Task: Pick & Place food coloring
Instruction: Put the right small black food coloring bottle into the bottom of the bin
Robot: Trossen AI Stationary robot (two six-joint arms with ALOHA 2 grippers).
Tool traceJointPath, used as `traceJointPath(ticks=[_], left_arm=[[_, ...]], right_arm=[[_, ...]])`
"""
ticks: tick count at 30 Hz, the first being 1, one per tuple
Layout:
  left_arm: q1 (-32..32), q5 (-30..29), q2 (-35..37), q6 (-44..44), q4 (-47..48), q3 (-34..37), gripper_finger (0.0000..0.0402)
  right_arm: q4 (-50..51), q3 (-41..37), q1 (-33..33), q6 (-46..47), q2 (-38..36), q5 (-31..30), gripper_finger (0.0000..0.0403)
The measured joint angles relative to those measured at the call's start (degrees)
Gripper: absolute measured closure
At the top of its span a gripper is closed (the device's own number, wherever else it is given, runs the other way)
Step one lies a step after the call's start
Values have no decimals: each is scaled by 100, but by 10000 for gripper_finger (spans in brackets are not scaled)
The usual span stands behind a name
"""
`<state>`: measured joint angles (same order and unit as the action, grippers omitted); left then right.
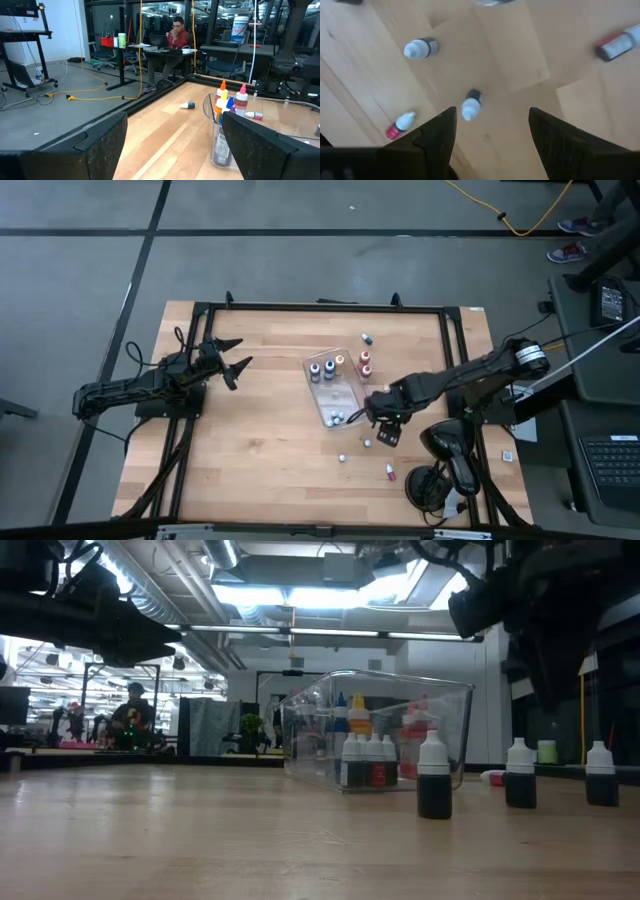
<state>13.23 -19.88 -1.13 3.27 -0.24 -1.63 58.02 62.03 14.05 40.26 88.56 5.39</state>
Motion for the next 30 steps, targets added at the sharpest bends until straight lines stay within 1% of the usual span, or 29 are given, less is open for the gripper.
traceJointPath(ticks=[4, 10, 16, 24, 30], left_arm=[[0, 0, 0, 0, -1, 0, 82], [0, 0, 0, 0, 1, 0, 82], [0, 0, 0, 0, 1, 0, 82], [0, 0, 0, 0, 1, 0, 82], [0, 0, 0, 0, 1, 0, 82]], right_arm=[[-237, -145, 119, 302, 66, 79, 154], [-470, -147, 207, 475, 232, 83, 154], [-409, -147, 209, 594, 380, 79, 154], [-474, -155, 388, 771, 487, 75, 154], [-824, -552, 385, 937, 485, 151, 154]])
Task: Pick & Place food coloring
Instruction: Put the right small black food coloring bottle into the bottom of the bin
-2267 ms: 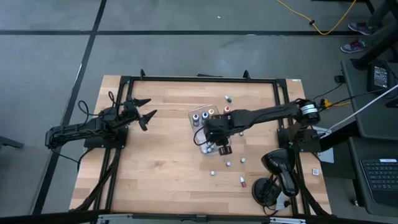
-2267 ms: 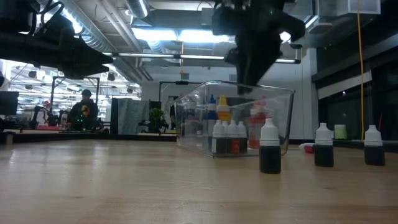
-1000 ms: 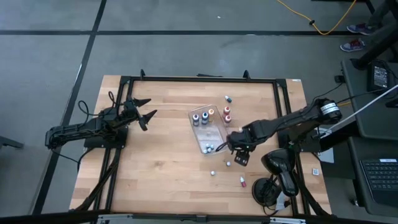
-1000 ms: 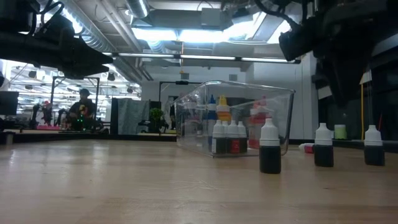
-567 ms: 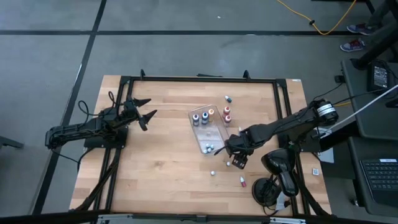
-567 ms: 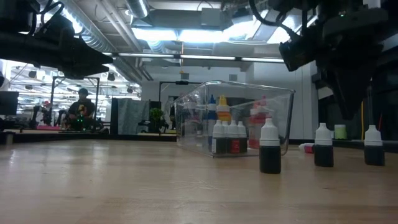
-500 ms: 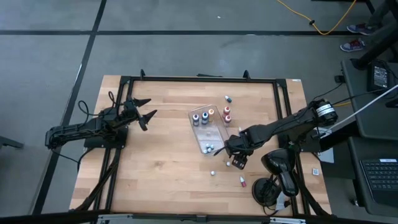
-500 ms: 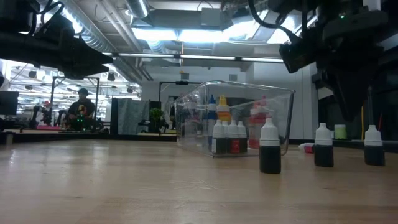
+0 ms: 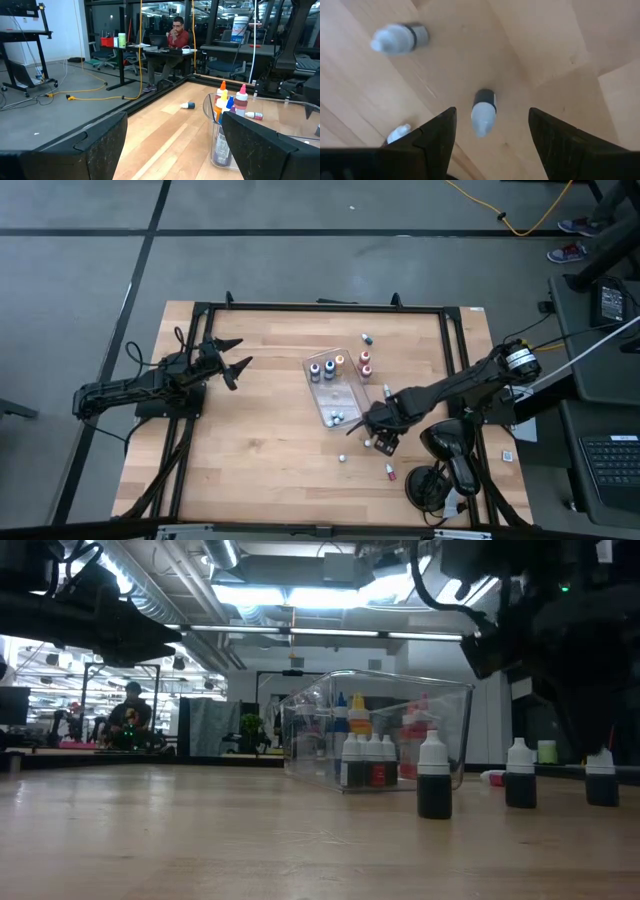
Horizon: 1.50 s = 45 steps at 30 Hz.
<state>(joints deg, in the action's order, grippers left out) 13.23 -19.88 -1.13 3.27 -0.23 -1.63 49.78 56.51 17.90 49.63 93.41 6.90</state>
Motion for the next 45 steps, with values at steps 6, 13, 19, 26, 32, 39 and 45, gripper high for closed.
traceJointPath(ticks=[6, 13, 19, 26, 32, 39, 45], left_arm=[[0, 0, 1, 0, -1, 0, 82], [0, 0, 0, 0, -1, 0, 82], [0, 0, 0, 0, -2, 0, 82], [0, 0, 0, 0, -1, 0, 82], [0, 0, 0, 0, -2, 0, 82], [0, 0, 0, 0, -1, 0, 82], [0, 0, 0, 0, 0, 0, 82]], right_arm=[[-174, -103, 3, 64, 2, 73, 154], [-202, -107, 3, 89, 2, 175, 166], [-232, -107, 3, 93, 2, 335, 214], [-230, -107, 3, 112, 0, 334, 283], [-226, -105, 3, 100, -11, 239, 343], [-105, -31, -1, -50, -45, 207, 354], [587, 438, -88, -388, -144, 203, 348]])
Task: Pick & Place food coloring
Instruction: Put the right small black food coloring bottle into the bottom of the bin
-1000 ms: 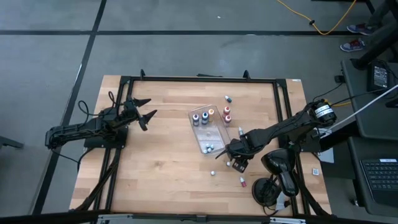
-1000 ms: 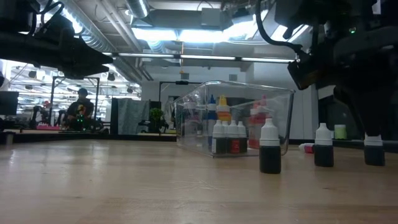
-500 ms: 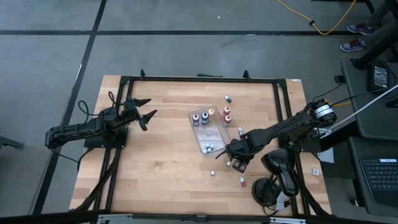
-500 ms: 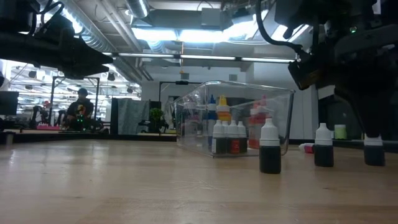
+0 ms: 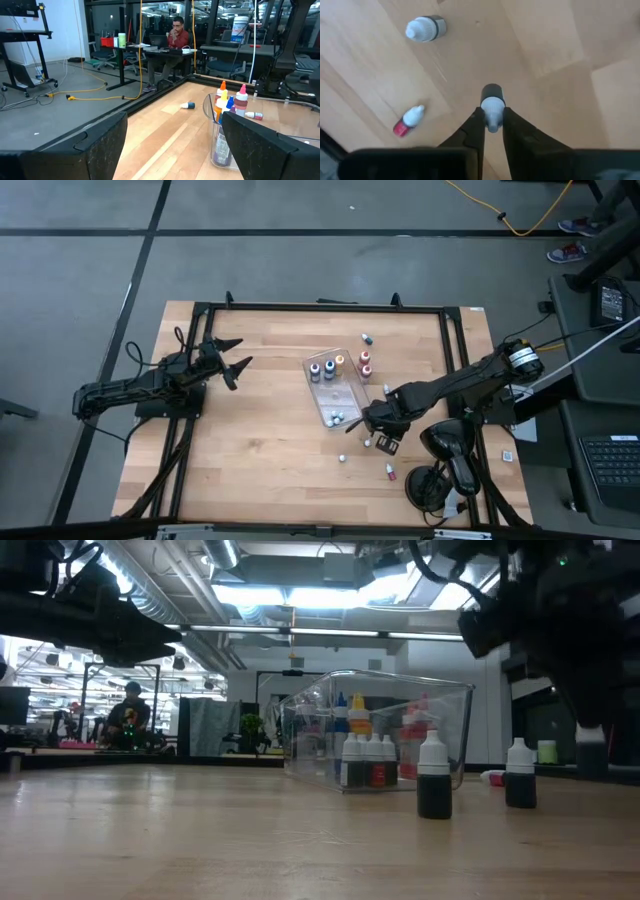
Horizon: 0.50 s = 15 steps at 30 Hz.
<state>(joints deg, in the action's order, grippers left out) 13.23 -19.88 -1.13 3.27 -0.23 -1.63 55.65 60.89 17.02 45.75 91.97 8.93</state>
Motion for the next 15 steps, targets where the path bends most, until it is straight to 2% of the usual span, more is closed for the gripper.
traceJointPath(ticks=[15], left_arm=[[0, 0, 1, 0, -1, 0, 82]], right_arm=[[1233, 2123, -608, -1301, 53, -366, 351]])
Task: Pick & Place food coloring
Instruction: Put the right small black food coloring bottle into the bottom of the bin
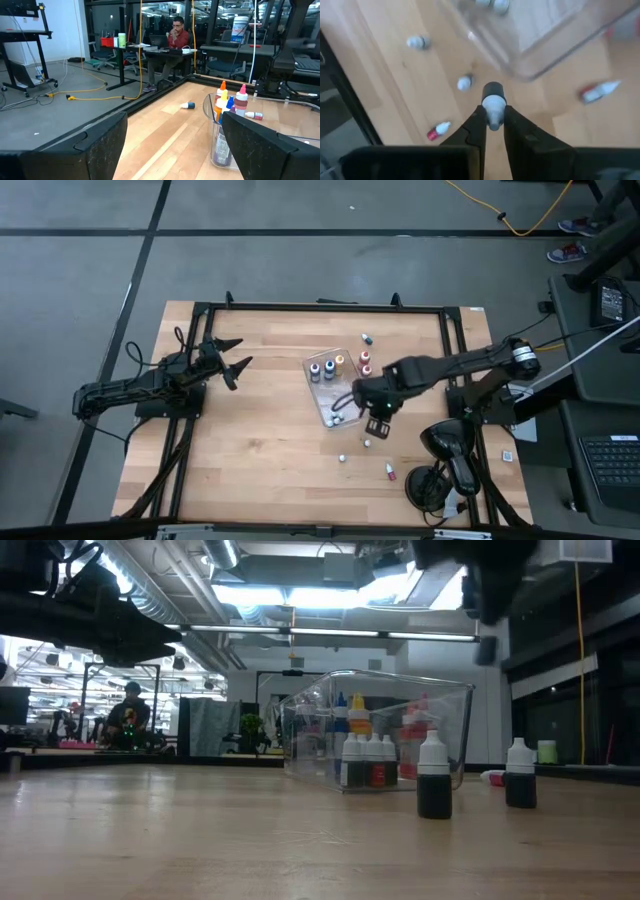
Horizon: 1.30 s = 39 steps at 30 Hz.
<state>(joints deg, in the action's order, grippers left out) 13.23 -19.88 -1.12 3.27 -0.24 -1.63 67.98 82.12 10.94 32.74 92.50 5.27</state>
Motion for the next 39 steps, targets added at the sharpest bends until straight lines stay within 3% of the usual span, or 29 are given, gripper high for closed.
traceJointPath(ticks=[11, 24, 39], left_arm=[[0, 0, -1, 0, -1, 0, 82], [0, 0, -1, 0, 1, 0, 82], [0, 0, -1, 0, 0, 0, 82]], right_arm=[[-110, 1155, -769, -1267, 836, -406, 351], [-334, 1157, -1003, -2081, 1895, -266, 349], [-861, 1027, -838, -2271, 2314, -218, 348]])
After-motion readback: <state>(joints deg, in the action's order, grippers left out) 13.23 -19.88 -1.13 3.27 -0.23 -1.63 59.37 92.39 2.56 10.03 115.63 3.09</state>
